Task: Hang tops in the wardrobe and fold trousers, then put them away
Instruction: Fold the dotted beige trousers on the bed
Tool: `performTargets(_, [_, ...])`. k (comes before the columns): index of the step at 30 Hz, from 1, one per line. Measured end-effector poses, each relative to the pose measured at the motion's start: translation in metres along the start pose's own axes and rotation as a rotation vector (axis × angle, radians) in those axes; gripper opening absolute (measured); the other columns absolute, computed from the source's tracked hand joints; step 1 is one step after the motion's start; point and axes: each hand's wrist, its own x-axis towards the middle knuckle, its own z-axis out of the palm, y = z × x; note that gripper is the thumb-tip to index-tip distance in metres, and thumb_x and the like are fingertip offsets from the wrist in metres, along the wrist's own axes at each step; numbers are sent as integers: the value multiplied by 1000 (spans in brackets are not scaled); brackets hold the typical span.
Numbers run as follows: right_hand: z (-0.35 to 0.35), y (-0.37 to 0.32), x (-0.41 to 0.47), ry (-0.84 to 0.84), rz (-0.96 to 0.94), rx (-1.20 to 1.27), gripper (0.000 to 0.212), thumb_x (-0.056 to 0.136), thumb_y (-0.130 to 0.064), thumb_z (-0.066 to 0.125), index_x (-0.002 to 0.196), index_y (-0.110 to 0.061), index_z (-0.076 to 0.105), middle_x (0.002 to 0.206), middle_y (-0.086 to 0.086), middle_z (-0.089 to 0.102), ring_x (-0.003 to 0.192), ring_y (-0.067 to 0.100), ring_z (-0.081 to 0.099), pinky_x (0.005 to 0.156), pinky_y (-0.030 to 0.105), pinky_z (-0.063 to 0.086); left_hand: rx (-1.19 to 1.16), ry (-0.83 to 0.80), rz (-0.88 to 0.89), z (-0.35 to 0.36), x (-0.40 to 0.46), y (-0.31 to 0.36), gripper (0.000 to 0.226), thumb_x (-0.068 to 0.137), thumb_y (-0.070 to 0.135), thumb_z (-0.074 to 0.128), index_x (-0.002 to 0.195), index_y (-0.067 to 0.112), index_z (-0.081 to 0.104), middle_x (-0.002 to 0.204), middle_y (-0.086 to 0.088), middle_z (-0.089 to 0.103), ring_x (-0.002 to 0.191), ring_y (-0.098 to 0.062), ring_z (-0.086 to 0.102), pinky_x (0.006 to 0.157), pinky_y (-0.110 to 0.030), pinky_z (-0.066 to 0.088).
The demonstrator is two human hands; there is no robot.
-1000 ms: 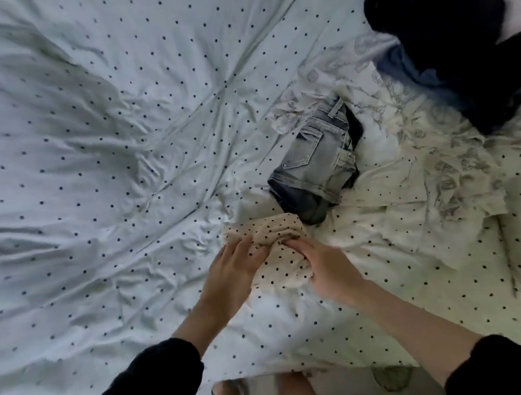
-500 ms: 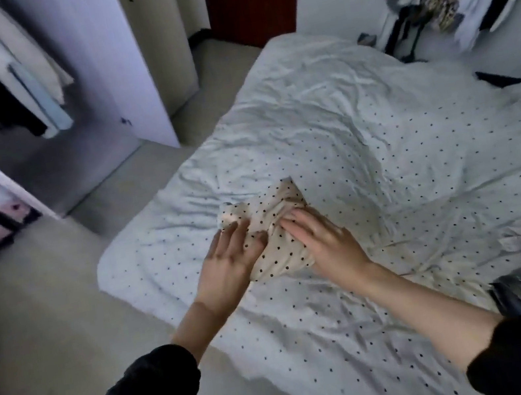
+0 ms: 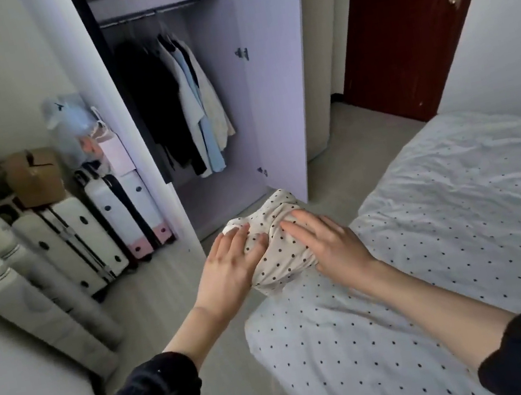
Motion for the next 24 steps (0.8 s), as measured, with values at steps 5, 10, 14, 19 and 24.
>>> performTargets(5, [25,17,143,40,-23,25,70,73,13,47,137,-16,48,140,6,46,118,33,51,78,47,54,107,38,-53,16,76,-110,57,53,-13,75,105,7,67,103,-23,66,84,-37,65,76,-42,55])
performTargets(10, [29,31,271,92,-48,6,73,72,12,56,138,-17,47,141,6,45,120,33,50,74,48,55,124,83,-71,27,149,-209,52,57,-12,75,107,3,67,106,-26,64,91,-40,64,79,-47,53])
performTargets(14, [38,43,357,130,-26,-39,74,77,11,55,141,-22,41,146,2,39,126,29,44,80,47,53,136,97,-72,45,199,-279,51,60,-9,76,108,5,67,107,-24,65,92,-39,64,78,-44,54])
performTargets(19, [51,65,444,171,34,-75,73,79,7,56,143,-24,38,147,0,37,126,28,44,83,45,51,111,79,-67,80,260,-351,49,65,-5,75,112,7,65,110,-23,64,93,-39,63,77,-42,53])
performTargets(24, [58,95,524,159,116,-67,68,83,3,56,143,-23,38,146,1,38,125,28,45,89,41,46,51,43,-120,115,326,-409,52,68,-7,68,117,12,61,110,-16,63,90,-36,61,72,-40,51])
